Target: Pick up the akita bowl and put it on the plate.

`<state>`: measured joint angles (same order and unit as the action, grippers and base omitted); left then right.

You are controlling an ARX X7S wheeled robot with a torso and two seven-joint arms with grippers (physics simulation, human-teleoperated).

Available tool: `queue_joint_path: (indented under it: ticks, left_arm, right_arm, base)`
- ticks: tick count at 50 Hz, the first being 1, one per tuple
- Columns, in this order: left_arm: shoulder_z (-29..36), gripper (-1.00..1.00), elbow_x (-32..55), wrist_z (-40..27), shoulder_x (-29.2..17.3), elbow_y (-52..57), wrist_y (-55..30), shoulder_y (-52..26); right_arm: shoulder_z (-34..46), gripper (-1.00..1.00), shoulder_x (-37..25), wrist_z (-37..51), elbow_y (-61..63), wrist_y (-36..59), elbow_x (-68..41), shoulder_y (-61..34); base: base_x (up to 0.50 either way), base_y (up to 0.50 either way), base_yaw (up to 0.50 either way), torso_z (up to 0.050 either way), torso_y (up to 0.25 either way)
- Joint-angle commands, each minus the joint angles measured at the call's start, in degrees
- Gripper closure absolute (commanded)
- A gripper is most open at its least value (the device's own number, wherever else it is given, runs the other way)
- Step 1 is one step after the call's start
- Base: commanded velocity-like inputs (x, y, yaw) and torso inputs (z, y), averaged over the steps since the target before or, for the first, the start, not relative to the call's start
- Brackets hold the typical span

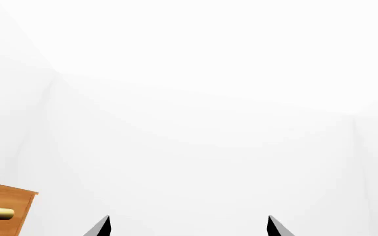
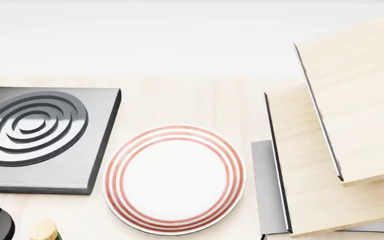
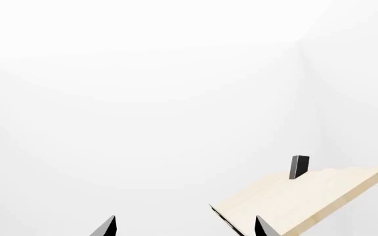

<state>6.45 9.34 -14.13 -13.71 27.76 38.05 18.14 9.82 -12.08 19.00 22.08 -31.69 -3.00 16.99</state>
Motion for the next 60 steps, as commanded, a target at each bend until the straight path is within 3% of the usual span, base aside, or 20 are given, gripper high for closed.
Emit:
queue_joint_path:
  ticks: [1, 29, 60]
  left_arm:
    - [0.19, -1.0, -0.29, -0.36, -0.18, 0.13, -0.23, -0.08]
    - [0.24, -1.0, -0.43, -1.22, -0.9, -0.06, 0.15, 0.05]
    - [-8.11, -1.0, -3.8, -6.41, -2.46, 5.92, -4.95, 1.79]
  right_arm:
    - [0.34, -1.0, -0.06, 0.56, -0.49, 0.01, 0.92, -0.33]
    - [0.87, -1.0, -0.68, 1.69, -1.15, 0.38, -0.12, -0.8]
    - [1.65, -1.0, -1.48, 2.65, -1.35, -0.39, 1.09, -1.11]
  base:
    - [0.0, 0.0, 0.0, 0.0, 0.0]
    - [0.0, 0.0, 0.0, 0.0, 0.0]
    - [0.0, 0.0, 0.0, 0.0, 0.0]
